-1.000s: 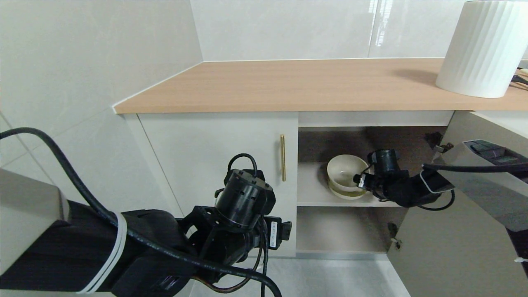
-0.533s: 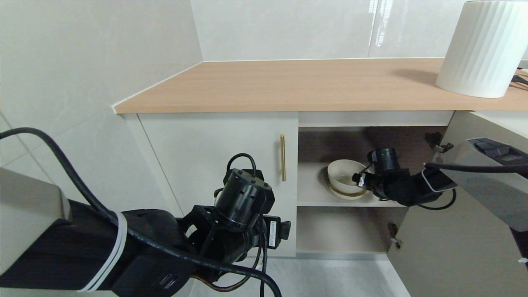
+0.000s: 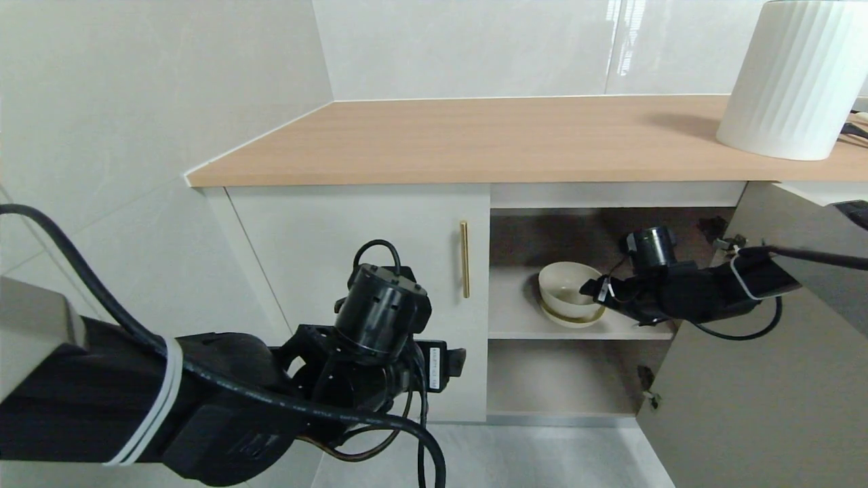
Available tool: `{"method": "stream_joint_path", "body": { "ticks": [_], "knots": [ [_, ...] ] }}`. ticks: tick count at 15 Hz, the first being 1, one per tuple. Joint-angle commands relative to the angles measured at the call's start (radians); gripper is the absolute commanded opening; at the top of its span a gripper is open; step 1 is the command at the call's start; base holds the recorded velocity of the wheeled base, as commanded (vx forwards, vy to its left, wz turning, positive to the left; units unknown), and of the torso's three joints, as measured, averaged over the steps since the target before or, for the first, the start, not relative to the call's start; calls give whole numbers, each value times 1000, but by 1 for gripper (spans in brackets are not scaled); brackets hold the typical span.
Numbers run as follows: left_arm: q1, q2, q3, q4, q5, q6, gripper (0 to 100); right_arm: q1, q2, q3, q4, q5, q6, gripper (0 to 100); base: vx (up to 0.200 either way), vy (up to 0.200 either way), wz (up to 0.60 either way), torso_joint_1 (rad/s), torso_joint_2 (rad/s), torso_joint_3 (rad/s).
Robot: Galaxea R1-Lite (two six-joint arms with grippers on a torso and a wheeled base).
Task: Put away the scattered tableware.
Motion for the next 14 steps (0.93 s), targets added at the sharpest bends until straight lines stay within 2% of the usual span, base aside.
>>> {"method": "stream_joint_path", "body": {
  "ticks": [1, 2, 4, 5, 6, 7, 8, 10, 12, 14],
  "knots": [
    [45, -65, 15, 6, -3, -5, 100, 11, -227, 136, 60, 75, -7, 100, 0, 0, 0, 0, 0, 0],
    [48, -71, 18, 6, -3, -5, 100, 14, -243, 142, 71, 83, -7, 100, 0, 0, 0, 0, 0, 0],
    [79, -209, 103, 4, -20, -5, 100, 71, -496, 201, 341, 209, -20, 100, 0, 0, 0, 0, 0, 0],
    [80, -294, 143, 4, -58, -5, 100, 106, -571, 228, 411, 226, -21, 100, 0, 0, 0, 0, 0, 0],
    [80, -354, 172, 6, -90, -2, 100, 129, -612, 253, 430, 223, -21, 100, 0, 0, 0, 0, 0, 0],
    [80, -435, 193, 13, -147, 5, 100, 153, -669, 302, 434, 221, -35, 100, 0, 0, 0, 0, 0, 0],
    [80, -484, 201, 58, -159, 5, 100, 160, -706, 339, 434, 221, -50, 100, 0, 0, 0, 0, 0, 0],
    [102, -548, 199, 162, -159, 5, 100, 158, -758, 391, 434, 210, -50, 100, 0, 0, 0, 0, 0, 0],
    [114, -574, 204, 208, -164, 5, 100, 163, -779, 464, 430, 209, -52, 100, 0, 0, 0, 0, 0, 0],
    [112, -570, 212, 210, -166, 5, 100, 175, -783, 483, 430, 203, -55, 100, 0, 0, 0, 0, 0, 0]
  ]
}}
